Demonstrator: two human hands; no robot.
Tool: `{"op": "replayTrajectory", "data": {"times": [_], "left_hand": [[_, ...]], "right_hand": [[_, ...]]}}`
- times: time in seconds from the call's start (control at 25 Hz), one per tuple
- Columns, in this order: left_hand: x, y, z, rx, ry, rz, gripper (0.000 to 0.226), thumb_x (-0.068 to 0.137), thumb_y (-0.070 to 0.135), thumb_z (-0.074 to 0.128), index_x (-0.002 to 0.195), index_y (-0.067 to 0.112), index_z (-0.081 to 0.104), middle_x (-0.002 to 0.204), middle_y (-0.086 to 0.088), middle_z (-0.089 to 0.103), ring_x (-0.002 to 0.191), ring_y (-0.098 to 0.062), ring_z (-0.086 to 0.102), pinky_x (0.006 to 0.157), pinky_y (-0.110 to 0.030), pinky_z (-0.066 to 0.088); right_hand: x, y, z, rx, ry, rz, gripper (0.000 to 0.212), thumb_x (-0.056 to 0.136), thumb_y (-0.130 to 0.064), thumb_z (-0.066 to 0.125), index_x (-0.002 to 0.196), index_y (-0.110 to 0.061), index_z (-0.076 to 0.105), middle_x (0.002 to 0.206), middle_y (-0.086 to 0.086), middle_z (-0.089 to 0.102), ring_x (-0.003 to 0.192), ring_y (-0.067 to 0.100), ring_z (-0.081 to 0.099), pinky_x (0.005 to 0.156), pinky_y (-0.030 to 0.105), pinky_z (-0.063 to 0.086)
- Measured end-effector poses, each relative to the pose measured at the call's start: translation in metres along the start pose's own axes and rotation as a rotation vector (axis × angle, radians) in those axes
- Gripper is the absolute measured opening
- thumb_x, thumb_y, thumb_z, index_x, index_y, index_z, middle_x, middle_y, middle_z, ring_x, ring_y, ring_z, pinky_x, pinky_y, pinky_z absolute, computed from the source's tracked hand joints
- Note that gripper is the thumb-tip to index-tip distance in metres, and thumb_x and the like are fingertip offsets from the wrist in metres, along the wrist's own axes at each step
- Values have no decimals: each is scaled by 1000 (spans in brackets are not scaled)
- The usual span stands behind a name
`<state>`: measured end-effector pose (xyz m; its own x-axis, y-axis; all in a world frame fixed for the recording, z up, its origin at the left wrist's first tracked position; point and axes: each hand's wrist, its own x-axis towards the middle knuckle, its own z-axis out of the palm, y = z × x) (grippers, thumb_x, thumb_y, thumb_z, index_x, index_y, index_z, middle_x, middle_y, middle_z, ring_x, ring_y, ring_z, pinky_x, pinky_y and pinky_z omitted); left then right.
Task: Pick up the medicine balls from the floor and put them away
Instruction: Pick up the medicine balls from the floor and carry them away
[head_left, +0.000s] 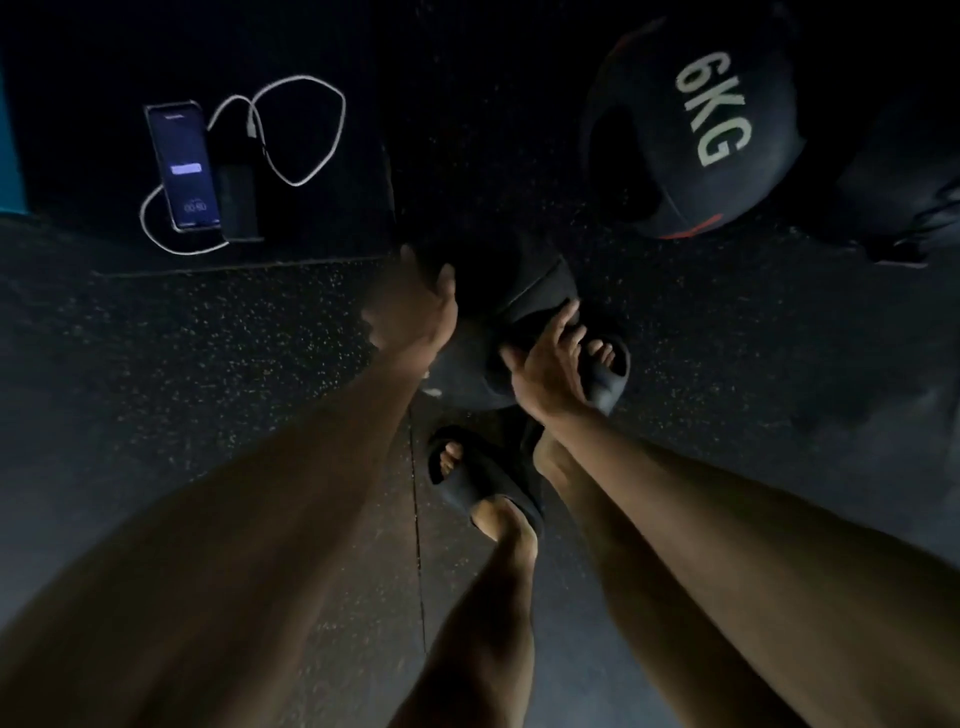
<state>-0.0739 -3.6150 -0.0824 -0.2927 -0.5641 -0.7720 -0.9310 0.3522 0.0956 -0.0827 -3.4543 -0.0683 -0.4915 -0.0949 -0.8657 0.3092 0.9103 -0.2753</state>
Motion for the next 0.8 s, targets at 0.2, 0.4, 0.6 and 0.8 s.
{"op": "replayTrajectory", "data": {"times": [0.2,0.4,0.6,0.8], "left_hand": [[15,46,-27,-70,148,441,66,99,60,39,156,28,29,156,-9,39,135,-34,34,106,-44,32],[57,57,-57,-342,24,330,79,86,74,46,151,31,39,153,-6,43,135,-29,47,106,-45,47],[96,78,-100,-190,50,153,48,107,36,39,151,19,41,155,-8,43,142,-27,42,112,-31,34],[99,86,-112,-42,100,406,46,102,40,45,144,20,49,145,-11,50,134,-27,47,107,-39,43]], "right_hand": [[77,-54,-87,179,156,148,65,106,-37,36,160,-14,8,158,24,28,141,42,36,112,44,31],[53,-43,-101,293,231,-102,41,105,-29,39,142,-13,45,141,11,54,126,28,53,89,31,37],[52,-75,-64,220,269,-276,61,99,-35,51,153,-19,29,159,3,31,141,26,35,112,41,34],[53,-95,-55,221,381,-240,69,95,-39,58,154,-21,27,159,3,31,139,24,36,106,39,39]]}}
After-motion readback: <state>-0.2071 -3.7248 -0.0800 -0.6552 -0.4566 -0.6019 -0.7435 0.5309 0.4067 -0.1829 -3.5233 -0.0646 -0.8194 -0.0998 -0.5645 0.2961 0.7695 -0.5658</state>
